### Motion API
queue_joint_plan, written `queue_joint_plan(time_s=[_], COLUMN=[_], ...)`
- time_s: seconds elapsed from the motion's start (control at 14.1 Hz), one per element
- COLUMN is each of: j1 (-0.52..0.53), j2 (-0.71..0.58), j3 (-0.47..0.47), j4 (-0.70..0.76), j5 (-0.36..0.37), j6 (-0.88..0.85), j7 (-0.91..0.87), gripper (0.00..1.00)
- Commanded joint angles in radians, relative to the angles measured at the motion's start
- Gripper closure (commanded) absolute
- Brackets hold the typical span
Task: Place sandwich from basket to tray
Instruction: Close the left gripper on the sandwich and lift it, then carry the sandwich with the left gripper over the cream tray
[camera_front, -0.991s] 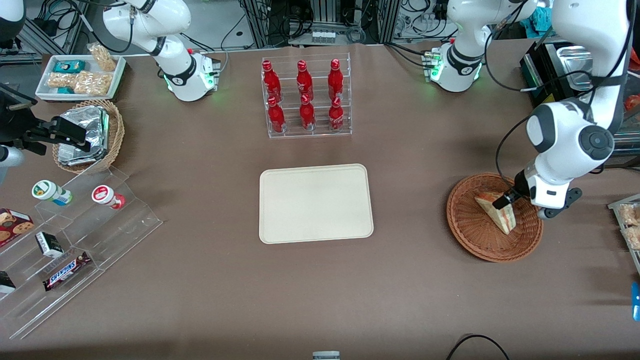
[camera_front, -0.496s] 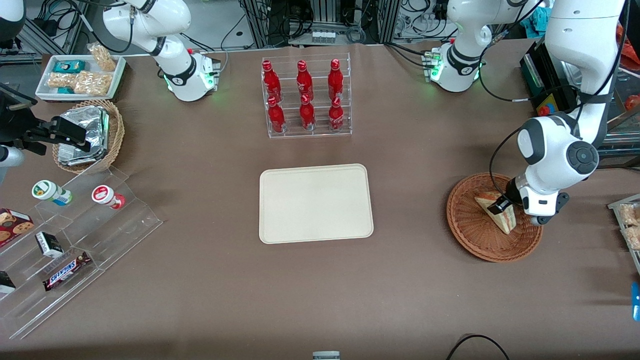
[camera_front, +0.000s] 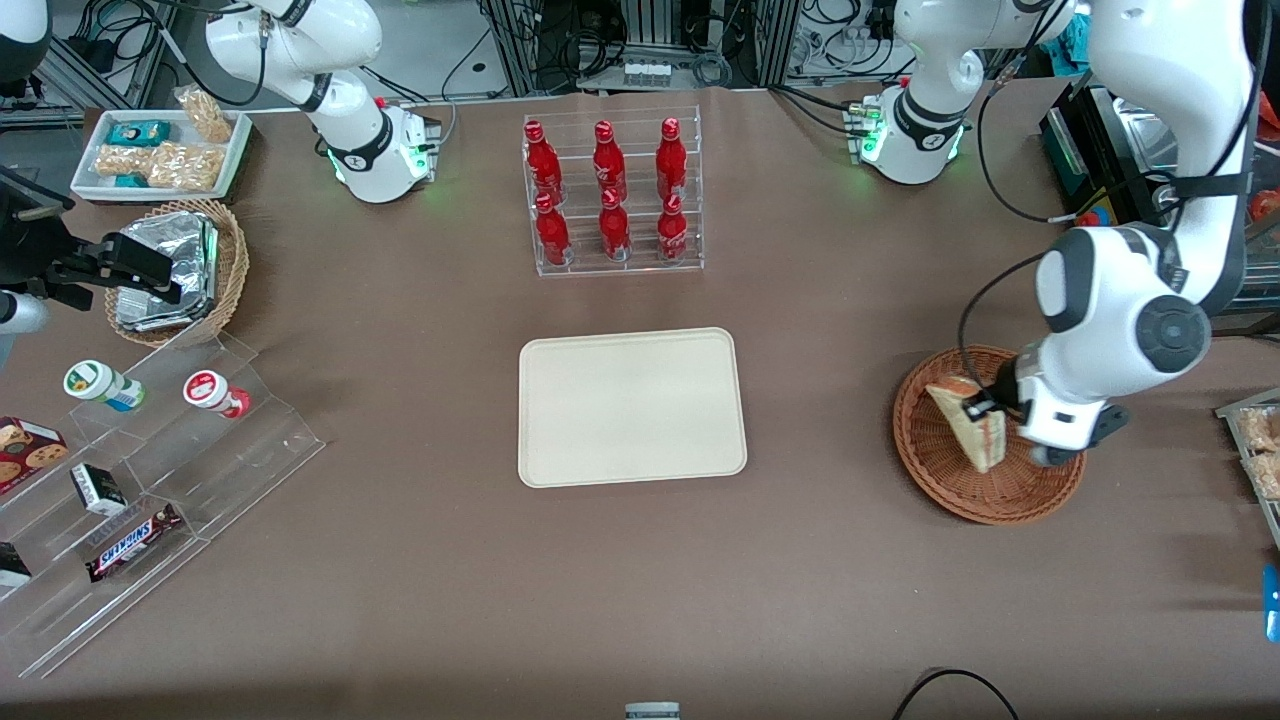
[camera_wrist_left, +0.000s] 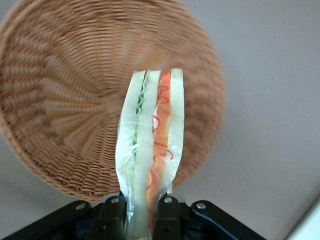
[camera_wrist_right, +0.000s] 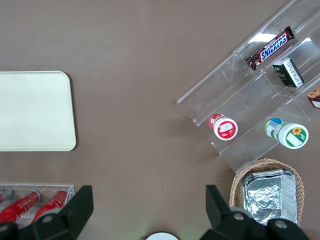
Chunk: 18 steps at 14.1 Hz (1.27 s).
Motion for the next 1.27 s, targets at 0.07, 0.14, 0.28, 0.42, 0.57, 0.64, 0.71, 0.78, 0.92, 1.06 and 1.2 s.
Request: queue_joint_plan(time_s=[0.07,0.14,0.28,0.42,0.57,0.64,0.71,0.78,0.92,1.06,1.2], j1=[-0.169,-0.221,-0.324,-0.399,-0.476,-0.510,-0.552,-0.580,-0.625,-0.656,-0.677], j2=[0.081,0.100,0.164,0.242,0.322,0.356,0.385,0.410,0.468,0.538,0.585], j3=[0.003,0.003,0.003,0.003,0.003,0.003,0.003,0.003,0.003,-0.001,-0.015], j4=[0.116,0.133,0.195,0.286,0.382,0.422,0.462,0.493,0.564,0.637,0.686], j5=[0.009,0.004,0.004,0.004,0.002,0.002,0.004,0.004,0.002,0.001,0.004], j6=[-0.039,-0.036,-0.016,-0.015,-0.015,-0.015,-0.015,-0.015,-0.013,0.004,0.024], j7=[0.116,0.091,0.009,-0.098,-0.198,-0.247,-0.299,-0.341,-0.410,-0.471,-0.515], gripper=[0.94,0.97,0.99,0.99,1.00,1.00,1.00,1.00,1.00,1.00,1.00])
